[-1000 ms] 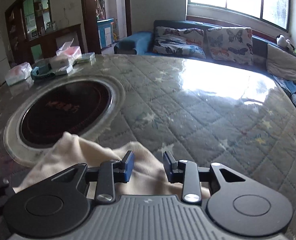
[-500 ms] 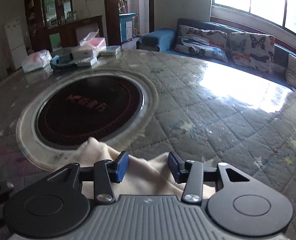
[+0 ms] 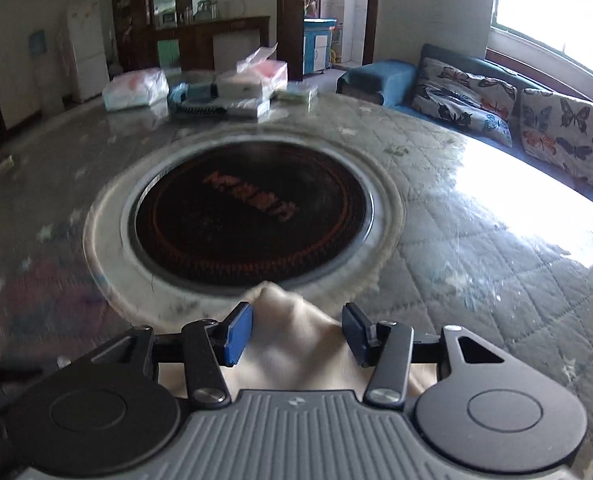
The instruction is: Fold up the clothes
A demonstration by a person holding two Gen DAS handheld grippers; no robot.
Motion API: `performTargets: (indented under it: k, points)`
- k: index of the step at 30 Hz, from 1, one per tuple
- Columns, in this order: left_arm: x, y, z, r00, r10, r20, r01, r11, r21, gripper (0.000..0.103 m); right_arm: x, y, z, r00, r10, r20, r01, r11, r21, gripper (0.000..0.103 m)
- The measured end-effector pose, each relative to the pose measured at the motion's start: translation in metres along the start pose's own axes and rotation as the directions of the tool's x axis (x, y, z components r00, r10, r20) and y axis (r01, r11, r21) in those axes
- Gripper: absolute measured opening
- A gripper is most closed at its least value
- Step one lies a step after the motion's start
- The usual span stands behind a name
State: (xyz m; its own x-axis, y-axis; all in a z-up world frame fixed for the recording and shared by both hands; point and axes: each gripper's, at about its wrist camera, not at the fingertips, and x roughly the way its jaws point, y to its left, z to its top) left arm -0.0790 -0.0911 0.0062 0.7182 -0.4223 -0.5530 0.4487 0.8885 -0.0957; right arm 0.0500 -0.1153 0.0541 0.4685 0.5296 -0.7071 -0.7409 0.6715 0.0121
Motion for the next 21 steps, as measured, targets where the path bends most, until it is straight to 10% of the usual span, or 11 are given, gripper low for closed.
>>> performTargets:
  k: [21]
  points:
    - [-0.006, 0.005, 0.002, 1.0, 0.009, -0.013, -0.009, 1.0, -0.018, 0.103, -0.106, -0.097, -0.104, 0.973, -0.213, 0.093, 0.164, 0.912, 0.376, 0.057]
